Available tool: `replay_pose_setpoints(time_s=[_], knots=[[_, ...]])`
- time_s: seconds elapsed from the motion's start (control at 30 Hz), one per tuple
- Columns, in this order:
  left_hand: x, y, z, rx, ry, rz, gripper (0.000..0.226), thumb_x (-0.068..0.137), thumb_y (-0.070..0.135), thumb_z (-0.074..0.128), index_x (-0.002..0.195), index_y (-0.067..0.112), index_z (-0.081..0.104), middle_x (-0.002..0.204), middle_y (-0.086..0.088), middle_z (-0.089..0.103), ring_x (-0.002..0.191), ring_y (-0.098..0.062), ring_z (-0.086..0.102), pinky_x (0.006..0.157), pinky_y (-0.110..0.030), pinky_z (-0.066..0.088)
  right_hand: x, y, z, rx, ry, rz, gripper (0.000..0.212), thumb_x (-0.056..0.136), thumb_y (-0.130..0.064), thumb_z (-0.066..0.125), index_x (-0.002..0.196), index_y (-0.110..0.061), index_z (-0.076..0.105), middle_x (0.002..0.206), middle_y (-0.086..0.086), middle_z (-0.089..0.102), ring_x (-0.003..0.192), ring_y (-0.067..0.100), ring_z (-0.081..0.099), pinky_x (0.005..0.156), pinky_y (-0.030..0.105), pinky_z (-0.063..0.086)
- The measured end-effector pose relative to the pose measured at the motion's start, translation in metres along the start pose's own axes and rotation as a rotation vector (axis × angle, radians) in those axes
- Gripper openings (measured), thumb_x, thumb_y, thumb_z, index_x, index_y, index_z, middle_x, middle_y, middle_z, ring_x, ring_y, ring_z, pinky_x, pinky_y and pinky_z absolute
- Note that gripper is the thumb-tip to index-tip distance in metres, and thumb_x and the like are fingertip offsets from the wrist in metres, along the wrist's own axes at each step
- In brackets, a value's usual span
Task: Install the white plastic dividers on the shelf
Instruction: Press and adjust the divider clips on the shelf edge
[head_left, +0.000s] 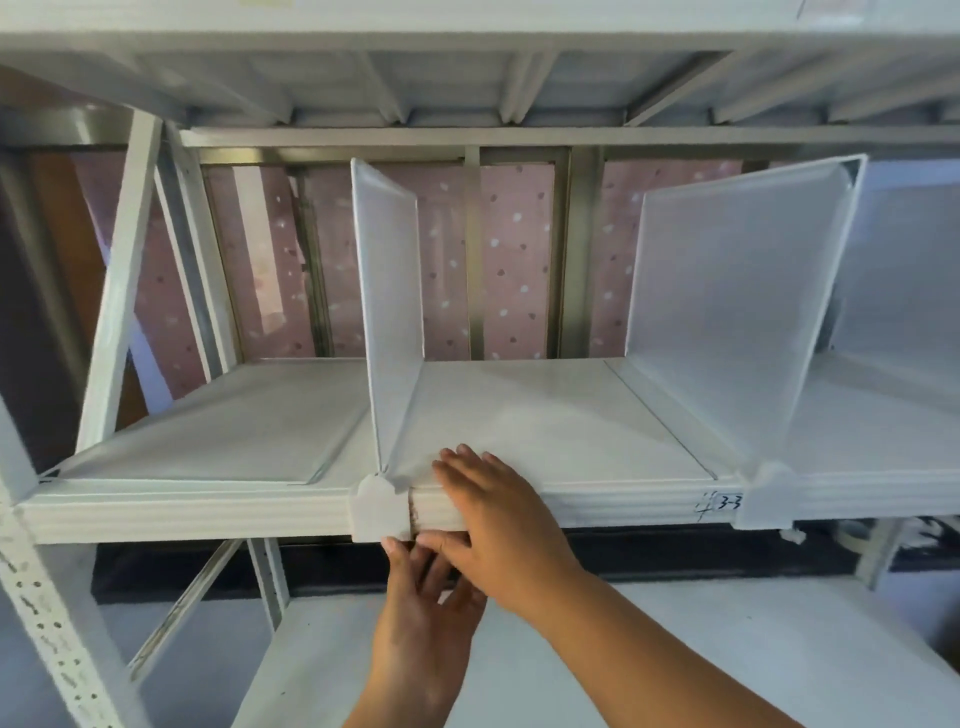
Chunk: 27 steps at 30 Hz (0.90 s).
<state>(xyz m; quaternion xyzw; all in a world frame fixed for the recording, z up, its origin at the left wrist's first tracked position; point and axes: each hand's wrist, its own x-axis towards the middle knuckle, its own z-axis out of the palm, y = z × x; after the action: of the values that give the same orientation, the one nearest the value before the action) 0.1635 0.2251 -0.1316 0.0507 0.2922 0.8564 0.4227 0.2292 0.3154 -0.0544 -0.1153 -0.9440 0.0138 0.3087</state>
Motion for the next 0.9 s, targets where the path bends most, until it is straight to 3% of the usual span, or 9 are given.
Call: replay_pose_setpoints(time_s=[0.07, 0.1, 0.17, 0.23, 0.27, 0.33, 0.47, 0.7, 0.9], knots=[[0.002, -0.033, 0.007, 0.000, -0.021, 0.043, 0.064, 0.098, 0.071, 0.044, 0.116, 0.022, 0.081, 0.120, -0.002, 0.080, 0.125, -0.031, 0.071, 0.104, -0.064, 0.049, -0.026, 0.012, -0.013, 0.043, 0.021, 0.004, 0.068, 0.096, -0.057, 0.048, 0.151, -0.018, 0.036, 0.161, -0.001, 0.033, 0.150, 0.014, 0.018, 0.122, 0.032, 0.012], [0.007, -0.051, 0.015, -0.001, -0.178, -0.021, 0.056, 0.105, 0.067, 0.030, 0.113, 0.037, 0.077, 0.110, 0.017, 0.076, 0.137, -0.023, 0.062, 0.117, -0.071, 0.034, -0.040, 0.019, -0.021, 0.043, 0.031, 0.002, 0.063, 0.097, -0.056, 0.046, 0.147, -0.019, 0.041, 0.159, -0.002, 0.037, 0.150, 0.013, 0.021, 0.121, 0.032, 0.017], [0.001, -0.095, 0.026, 0.488, -0.277, 0.309, 0.059, 0.113, 0.052, 0.012, 0.120, 0.042, 0.070, 0.110, 0.039, 0.051, 0.150, -0.017, 0.046, 0.127, -0.068, -0.005, -0.075, 0.043, -0.044, -0.018, 0.081, -0.014, 0.048, 0.099, -0.052, 0.048, 0.134, -0.019, 0.055, 0.147, -0.003, 0.052, 0.142, 0.012, 0.038, 0.113, 0.033, 0.037], [-0.002, -0.131, 0.042, -0.119, -0.137, -0.154, 0.072, 0.099, 0.071, 0.045, 0.126, 0.013, 0.078, 0.114, 0.011, 0.078, 0.131, -0.031, 0.066, 0.120, -0.076, 0.022, -0.111, 0.072, -0.069, -0.100, 0.157, 0.002, 0.037, 0.099, -0.048, 0.053, 0.117, -0.019, 0.067, 0.131, -0.004, 0.064, 0.122, 0.012, 0.059, 0.096, 0.032, 0.054], [-0.009, -0.145, 0.051, -0.100, -0.059, -0.356, 0.088, 0.086, 0.078, 0.059, 0.131, 0.004, 0.073, 0.116, -0.015, 0.081, 0.117, -0.044, 0.072, 0.110, -0.077, 0.038, -0.125, 0.085, -0.081, -0.135, 0.195, 0.027, 0.034, 0.099, -0.047, 0.055, 0.111, -0.019, 0.070, 0.123, -0.004, 0.068, 0.111, 0.013, 0.065, 0.087, 0.032, 0.057], [-0.017, -0.168, 0.076, -0.178, -0.110, -0.540, 0.099, 0.075, 0.083, 0.065, 0.132, 0.002, 0.069, 0.118, -0.033, 0.075, 0.108, -0.058, 0.071, 0.100, -0.072, 0.052, -0.150, 0.113, -0.104, -0.203, 0.260, 0.105, 0.033, 0.098, -0.047, 0.057, 0.101, -0.018, 0.073, 0.107, -0.005, 0.071, 0.092, 0.013, 0.068, 0.077, 0.028, 0.056], [-0.028, -0.194, 0.126, -0.176, -0.070, -0.610, 0.105, 0.069, 0.083, 0.069, 0.137, 0.002, 0.065, 0.127, -0.038, 0.069, 0.116, -0.059, 0.067, 0.096, -0.064, 0.058, -0.181, 0.169, -0.155, -0.304, 0.333, 0.315, 0.033, 0.095, -0.050, 0.060, 0.092, -0.018, 0.067, 0.088, -0.006, 0.062, 0.081, 0.015, 0.058, 0.068, 0.028, 0.050], [-0.015, -0.210, 0.173, -0.221, -0.135, -0.634, 0.117, 0.070, 0.087, 0.062, 0.146, 0.000, 0.050, 0.138, -0.045, 0.059, 0.126, -0.061, 0.060, 0.103, -0.065, 0.054, -0.163, 0.233, -0.182, -0.063, -0.027, 0.500, 0.077, 0.081, -0.046, 0.077, 0.145, -0.016, 0.046, 0.142, -0.002, 0.049, 0.128, 0.017, 0.047, 0.103, 0.030, 0.039], [-0.005, -0.210, 0.177, -0.365, -0.190, -0.637, 0.116, 0.082, 0.080, 0.061, 0.146, -0.015, 0.046, 0.142, -0.049, 0.051, 0.132, -0.063, 0.054, 0.122, -0.057, 0.039, -0.139, 0.252, -0.174, 0.070, -0.149, 0.565, 0.065, 0.085, -0.040, 0.076, 0.143, -0.022, 0.053, 0.147, -0.004, 0.053, 0.131, 0.013, 0.049, 0.103, 0.021, 0.033]])
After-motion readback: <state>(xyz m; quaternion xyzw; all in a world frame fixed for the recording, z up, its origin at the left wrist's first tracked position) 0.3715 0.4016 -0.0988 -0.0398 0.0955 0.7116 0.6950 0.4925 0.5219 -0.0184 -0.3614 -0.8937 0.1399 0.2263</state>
